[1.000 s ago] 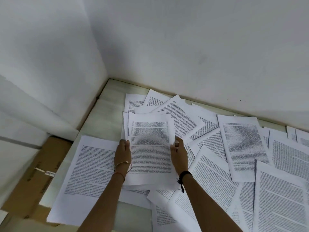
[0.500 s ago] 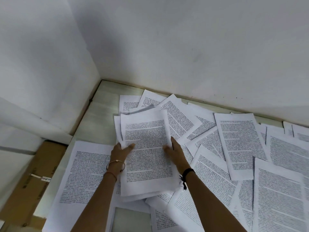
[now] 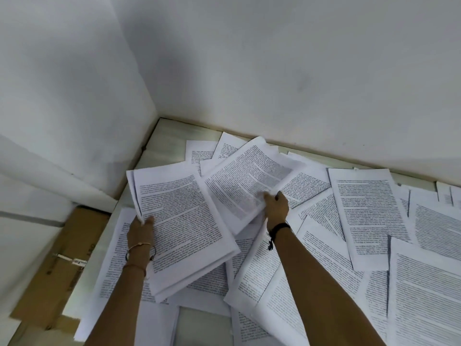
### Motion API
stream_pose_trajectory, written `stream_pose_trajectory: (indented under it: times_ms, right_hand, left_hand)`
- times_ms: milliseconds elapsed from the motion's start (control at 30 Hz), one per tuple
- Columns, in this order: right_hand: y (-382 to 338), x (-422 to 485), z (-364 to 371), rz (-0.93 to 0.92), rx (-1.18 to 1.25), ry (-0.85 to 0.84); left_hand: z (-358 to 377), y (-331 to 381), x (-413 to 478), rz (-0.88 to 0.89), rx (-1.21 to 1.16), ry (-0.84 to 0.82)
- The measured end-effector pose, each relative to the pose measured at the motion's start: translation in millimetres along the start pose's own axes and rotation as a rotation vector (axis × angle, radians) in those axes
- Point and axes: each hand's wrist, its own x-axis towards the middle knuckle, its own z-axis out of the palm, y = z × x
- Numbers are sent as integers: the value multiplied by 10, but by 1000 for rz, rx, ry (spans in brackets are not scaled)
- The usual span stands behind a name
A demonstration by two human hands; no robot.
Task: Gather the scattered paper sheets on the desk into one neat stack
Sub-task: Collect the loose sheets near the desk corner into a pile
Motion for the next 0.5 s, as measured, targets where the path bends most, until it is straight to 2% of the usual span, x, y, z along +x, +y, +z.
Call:
stream_pose_trajectory:
  times_ms: [67, 167, 300, 367, 500]
  right_hand:
    - [-46, 62, -98, 6, 151, -7]
    - [-124, 82, -282, 104, 358, -159]
    - [-250, -19, -404, 46, 400, -371]
    - [-239, -121, -389, -20, 292, -422]
    - [-1, -501, -182, -169, -120, -625]
  left_hand:
    - [-34, -47, -24, -24, 8, 4]
    - [-81, -127, -40, -38, -18, -52]
    - [-113, -169, -138, -66, -41, -127]
    - [-108, -178, -196, -53, -85, -186]
    - [-31, -173, -357, -93, -223, -319]
